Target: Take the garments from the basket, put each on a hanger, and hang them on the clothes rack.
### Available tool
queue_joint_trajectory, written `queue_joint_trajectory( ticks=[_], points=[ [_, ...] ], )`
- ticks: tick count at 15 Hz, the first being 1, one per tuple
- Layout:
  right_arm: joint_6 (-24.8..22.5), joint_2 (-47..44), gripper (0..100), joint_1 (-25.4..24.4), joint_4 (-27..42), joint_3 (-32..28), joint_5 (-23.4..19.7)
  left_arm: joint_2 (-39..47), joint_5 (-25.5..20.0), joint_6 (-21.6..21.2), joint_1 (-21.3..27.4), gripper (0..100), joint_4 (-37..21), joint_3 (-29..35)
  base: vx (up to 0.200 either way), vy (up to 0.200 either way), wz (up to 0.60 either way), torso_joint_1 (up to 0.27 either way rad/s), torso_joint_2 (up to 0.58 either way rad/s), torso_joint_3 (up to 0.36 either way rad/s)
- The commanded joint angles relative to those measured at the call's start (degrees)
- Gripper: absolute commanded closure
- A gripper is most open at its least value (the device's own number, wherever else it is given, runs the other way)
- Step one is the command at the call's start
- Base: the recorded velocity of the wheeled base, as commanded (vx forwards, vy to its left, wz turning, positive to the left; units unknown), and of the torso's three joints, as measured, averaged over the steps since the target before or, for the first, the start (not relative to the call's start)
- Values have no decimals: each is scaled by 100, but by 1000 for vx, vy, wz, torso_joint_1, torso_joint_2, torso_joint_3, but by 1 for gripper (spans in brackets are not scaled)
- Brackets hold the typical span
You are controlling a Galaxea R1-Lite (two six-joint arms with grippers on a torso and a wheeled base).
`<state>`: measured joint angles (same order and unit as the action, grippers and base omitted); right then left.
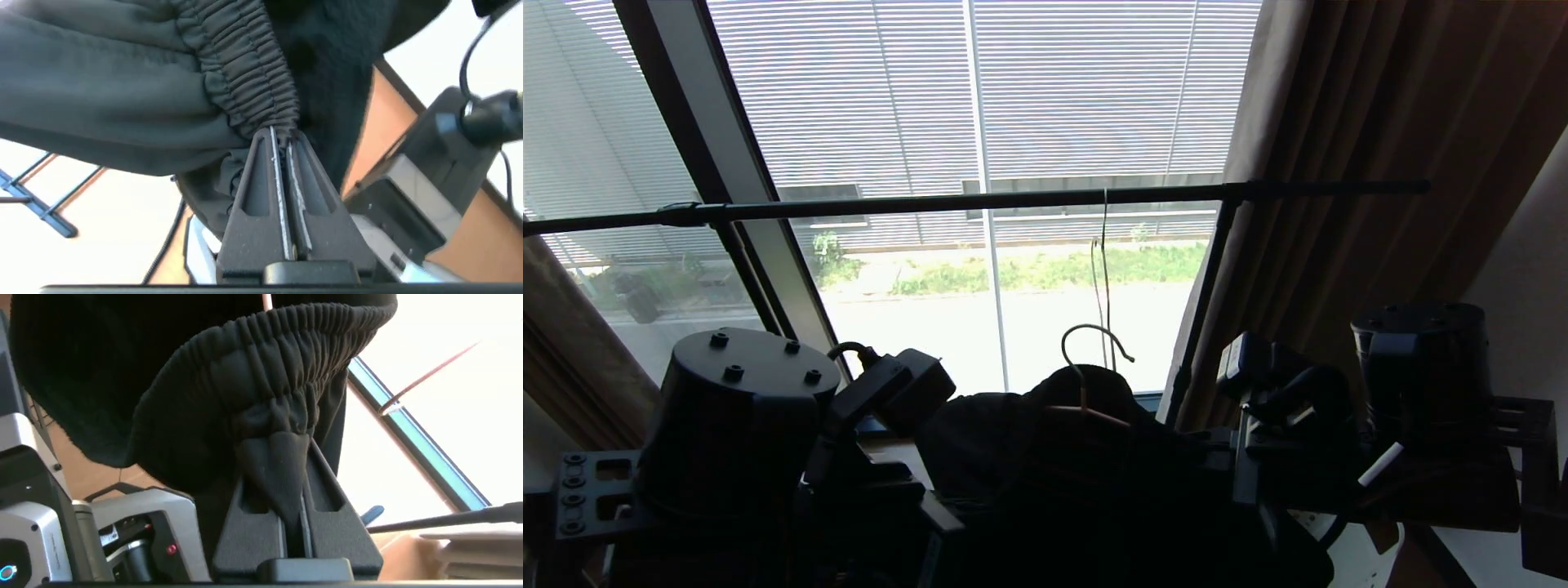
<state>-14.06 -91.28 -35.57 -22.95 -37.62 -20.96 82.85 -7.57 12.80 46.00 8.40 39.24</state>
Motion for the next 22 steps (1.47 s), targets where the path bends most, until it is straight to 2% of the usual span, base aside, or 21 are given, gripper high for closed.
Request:
queue_joint_trajectory(
  ticks=[1, 4, 7, 11, 14, 18, 22],
  points=[
    [17, -56, 100, -2, -209, 71, -23, -111, 1, -129, 32, 100, 13, -39, 0, 0, 0, 0, 0, 0],
    [272, -47, 100, -11, -429, 88, -31, -41, -8, -129, 32, 100, 13, 92, 0, 0, 0, 0, 0, 0],
    [527, -91, 100, -11, -974, 115, -40, 425, -16, -111, 24, 100, 21, 611, 0, 0, 0, 0, 0, 0],
    [790, -56, 100, 77, -1326, 123, -286, 715, -25, -120, -38, 100, 21, 892, 0, 0, 0, 0, 0, 0],
    [1045, -65, 100, 472, -2081, 413, -708, 953, -25, -120, -82, 100, 30, 1182, 0, 0, 0, 0, 0, 0],
    [1300, -135, 100, 490, -3127, 914, -796, 1076, -34, -111, -73, 100, 487, 1200, 0, 0, 0, 0, 0, 0],
    [1397, -144, 100, 490, -3391, 985, -796, 1076, -34, -120, -56, 100, 514, 1191, 0, 0, 0, 0, 0, 0]
  ],
)
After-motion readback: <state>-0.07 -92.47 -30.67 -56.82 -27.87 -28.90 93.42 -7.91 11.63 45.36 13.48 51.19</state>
